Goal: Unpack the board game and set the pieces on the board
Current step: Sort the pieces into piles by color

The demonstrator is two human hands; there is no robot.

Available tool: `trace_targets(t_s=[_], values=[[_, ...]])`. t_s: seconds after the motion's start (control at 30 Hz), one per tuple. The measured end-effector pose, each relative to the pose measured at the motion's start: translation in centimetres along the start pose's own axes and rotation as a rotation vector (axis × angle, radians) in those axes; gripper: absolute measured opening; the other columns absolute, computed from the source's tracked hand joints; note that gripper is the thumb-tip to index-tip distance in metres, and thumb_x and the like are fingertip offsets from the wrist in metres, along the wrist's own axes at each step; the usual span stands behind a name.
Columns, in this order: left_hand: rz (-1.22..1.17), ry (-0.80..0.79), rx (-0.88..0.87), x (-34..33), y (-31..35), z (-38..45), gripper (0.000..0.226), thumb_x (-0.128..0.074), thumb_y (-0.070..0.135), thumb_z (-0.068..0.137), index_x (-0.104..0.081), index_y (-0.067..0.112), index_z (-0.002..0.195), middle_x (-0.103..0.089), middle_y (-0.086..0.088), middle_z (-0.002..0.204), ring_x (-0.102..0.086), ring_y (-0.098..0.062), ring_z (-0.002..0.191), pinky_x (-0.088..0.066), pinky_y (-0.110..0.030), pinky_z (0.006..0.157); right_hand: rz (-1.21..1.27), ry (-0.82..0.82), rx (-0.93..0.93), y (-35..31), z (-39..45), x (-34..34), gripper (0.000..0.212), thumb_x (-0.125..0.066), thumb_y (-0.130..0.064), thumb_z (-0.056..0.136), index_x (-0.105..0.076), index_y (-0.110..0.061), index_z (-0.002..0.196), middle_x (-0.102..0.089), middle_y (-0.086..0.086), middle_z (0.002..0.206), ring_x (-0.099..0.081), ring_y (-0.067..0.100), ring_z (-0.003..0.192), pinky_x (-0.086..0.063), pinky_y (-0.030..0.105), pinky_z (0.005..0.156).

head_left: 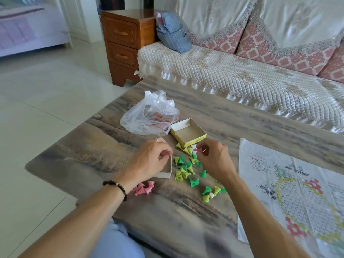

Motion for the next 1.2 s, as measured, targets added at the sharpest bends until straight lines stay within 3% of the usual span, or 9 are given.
trace_targets(t_s=[0.1,0.2,0.33,0.4,0.5,0.67,0.77,0.93,1.2], values=[[0.002,0.049,0.023,1.9,-0.5,-2.7,0.013,-0.072,0.006,0.082,-0.074,0.015,0.091,-0.067,0.008,0.086,-0.061,-0.003,0.073,-0.052,-0.02,0.069,0.061,-0.047,0.089,-4.0,-2.9,-1.7,0.01,-0.062,-0.009,0.078,-0.068,-0.016,0.081,-0.062,-0.006,0.068,-0.055,0.011,0.063,-0.042,0.016,0.061],[-0.006,0.094,0.055,3.6,-1.0,-5.7,0.017,-0.074,0.004,0.08,-0.075,0.012,0.094,-0.068,0.007,0.087,-0.058,-0.002,0.07,-0.044,-0.007,0.07,0.06,-0.141,0.166,-6.8,-5.9,-4.1,0.012,-0.061,-0.008,0.077,-0.068,-0.016,0.083,-0.059,-0.011,0.068,-0.052,0.007,0.062,-0.035,0.007,0.056],[0.034,0.075,0.065,4.2,-1.7,-8.9,0.021,-0.075,0.003,0.079,-0.076,0.014,0.096,-0.066,0.008,0.084,-0.06,-0.005,0.071,-0.05,-0.022,0.07,0.019,-0.214,0.179,-7.7,-8.4,-6.9,0.014,-0.059,-0.01,0.077,-0.068,-0.014,0.087,-0.07,0.002,0.082,-0.063,0.02,0.075,-0.046,0.026,0.065],[0.048,0.055,0.08,4.2,-2.2,-10.1,0.021,-0.076,0.005,0.077,-0.076,0.016,0.095,-0.062,0.012,0.081,-0.056,-0.002,0.068,-0.049,-0.019,0.067,-0.007,-0.196,0.129,-7.4,-8.9,-7.3,0.018,-0.059,-0.011,0.078,-0.068,-0.015,0.092,-0.071,0.004,0.091,-0.064,0.023,0.083,-0.05,0.031,0.071],[0.064,0.001,0.086,3.6,-2.6,-11.3,0.021,-0.077,0.007,0.076,-0.075,0.017,0.094,-0.054,0.018,0.081,-0.049,0.004,0.065,-0.038,-0.004,0.067,-0.038,-0.216,0.126,-7.6,-9.2,-7.8,0.027,-0.061,-0.012,0.075,-0.065,-0.014,0.101,-0.068,0.005,0.098,-0.062,0.024,0.089,-0.047,0.028,0.073],[0.081,-0.06,0.092,2.9,-2.9,-12.0,0.025,-0.076,0.015,0.079,-0.071,0.019,0.103,-0.054,0.016,0.09,-0.054,-0.005,0.075,-0.048,-0.023,0.072,-0.087,-0.24,0.135,-8.2,-9.9,-7.9,0.051,-0.067,-0.02,0.073,-0.057,-0.013,0.123,-0.061,0.005,0.112,-0.059,0.022,0.098,-0.046,0.025,0.081],[0.077,-0.066,0.107,3.0,-3.1,-12.0,0.028,-0.075,0.02,0.081,-0.07,0.021,0.108,-0.054,0.015,0.095,-0.048,-0.002,0.076,-0.043,-0.02,0.074,-0.086,-0.227,0.102,-7.9,-10.1,-7.9,0.043,-0.066,-0.018,0.073,-0.061,-0.011,0.116,-0.062,0.005,0.108,-0.059,0.022,0.094,-0.045,0.023,0.078],[0.098,-0.059,0.132,2.9,-3.2,-12.0,0.028,-0.074,0.025,0.083,-0.069,0.021,0.11,-0.059,0.011,0.102,-0.051,-0.005,0.081,-0.039,-0.019,0.073,-0.073,-0.215,0.123,-8.7,-9.7,-8.8,0.025,-0.06,-0.012,0.073,-0.066,-0.01,0.097,-0.064,0.007,0.096,-0.059,0.024,0.086,-0.048,0.031,0.074],[0.148,-0.032,0.096,3.1,-2.7,-11.7,0.028,-0.076,0.025,0.081,-0.069,0.021,0.108,-0.06,0.01,0.101,-0.057,-0.011,0.086,-0.039,-0.02,0.07,-0.042,-0.191,0.107,-8.3,-9.9,-7.9,0.035,-0.063,-0.017,0.078,-0.065,-0.013,0.112,-0.062,0.005,0.109,-0.06,0.02,0.096,-0.046,0.023,0.08]])
Point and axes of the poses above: each hand's wrist, its own z-axis towards the middle knuckle, its own x-axis out of the back of the hand, y = z × x, the point moved 7 cm from there along z, towards the middle knuckle
